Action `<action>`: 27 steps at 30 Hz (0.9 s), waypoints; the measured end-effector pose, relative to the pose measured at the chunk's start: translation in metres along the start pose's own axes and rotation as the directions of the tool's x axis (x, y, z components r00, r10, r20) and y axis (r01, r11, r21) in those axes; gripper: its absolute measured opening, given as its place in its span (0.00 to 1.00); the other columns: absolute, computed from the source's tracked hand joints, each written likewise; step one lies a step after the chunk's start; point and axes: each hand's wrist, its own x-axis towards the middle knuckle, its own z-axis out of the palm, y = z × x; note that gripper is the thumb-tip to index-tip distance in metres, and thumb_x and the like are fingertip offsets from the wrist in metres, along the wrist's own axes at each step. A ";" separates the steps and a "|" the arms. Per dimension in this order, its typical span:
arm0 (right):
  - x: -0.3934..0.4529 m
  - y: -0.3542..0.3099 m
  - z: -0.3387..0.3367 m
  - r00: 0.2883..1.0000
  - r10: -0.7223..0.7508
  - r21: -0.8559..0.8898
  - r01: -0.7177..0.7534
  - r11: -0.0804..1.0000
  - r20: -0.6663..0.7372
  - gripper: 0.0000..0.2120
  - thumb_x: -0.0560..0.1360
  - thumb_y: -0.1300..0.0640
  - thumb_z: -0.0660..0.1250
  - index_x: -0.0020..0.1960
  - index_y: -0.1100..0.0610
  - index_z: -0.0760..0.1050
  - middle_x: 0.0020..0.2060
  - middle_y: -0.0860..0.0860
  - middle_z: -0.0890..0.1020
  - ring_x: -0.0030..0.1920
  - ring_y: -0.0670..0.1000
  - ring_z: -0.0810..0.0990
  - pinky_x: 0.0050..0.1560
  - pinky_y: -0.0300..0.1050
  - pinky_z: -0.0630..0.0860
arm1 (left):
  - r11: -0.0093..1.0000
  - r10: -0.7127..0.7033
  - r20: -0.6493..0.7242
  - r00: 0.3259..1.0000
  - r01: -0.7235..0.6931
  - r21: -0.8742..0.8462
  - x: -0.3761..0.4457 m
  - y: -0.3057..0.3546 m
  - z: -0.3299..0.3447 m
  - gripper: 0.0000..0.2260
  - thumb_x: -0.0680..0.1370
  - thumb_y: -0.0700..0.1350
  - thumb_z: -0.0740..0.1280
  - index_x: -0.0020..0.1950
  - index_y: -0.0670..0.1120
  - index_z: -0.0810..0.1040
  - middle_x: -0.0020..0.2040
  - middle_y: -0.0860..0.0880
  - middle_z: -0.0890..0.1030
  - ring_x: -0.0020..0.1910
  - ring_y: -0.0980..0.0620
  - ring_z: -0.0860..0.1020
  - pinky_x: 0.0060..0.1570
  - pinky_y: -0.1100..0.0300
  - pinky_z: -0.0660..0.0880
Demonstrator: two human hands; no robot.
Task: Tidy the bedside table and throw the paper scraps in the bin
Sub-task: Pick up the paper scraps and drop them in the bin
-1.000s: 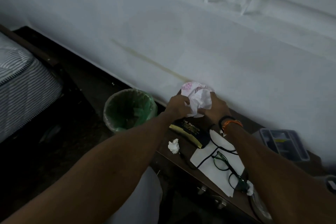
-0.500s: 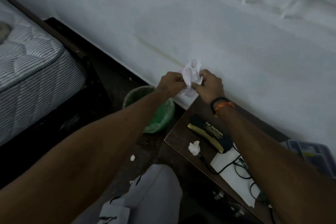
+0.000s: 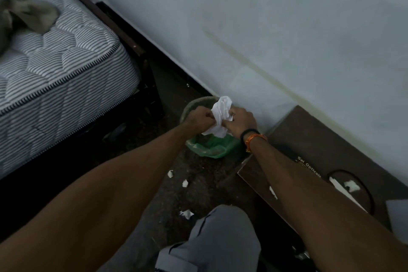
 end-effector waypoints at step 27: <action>-0.131 0.107 -0.153 0.892 0.009 -0.150 -0.086 0.985 -0.452 0.09 0.75 0.63 0.64 0.49 0.58 0.83 0.50 0.54 0.83 0.49 0.55 0.81 0.46 0.41 0.72 | 0.887 0.379 0.162 0.911 -0.408 0.219 -0.099 0.107 0.070 0.04 0.74 0.36 0.66 0.42 0.42 0.73 0.44 0.38 0.79 0.45 0.40 0.77 0.44 0.51 0.72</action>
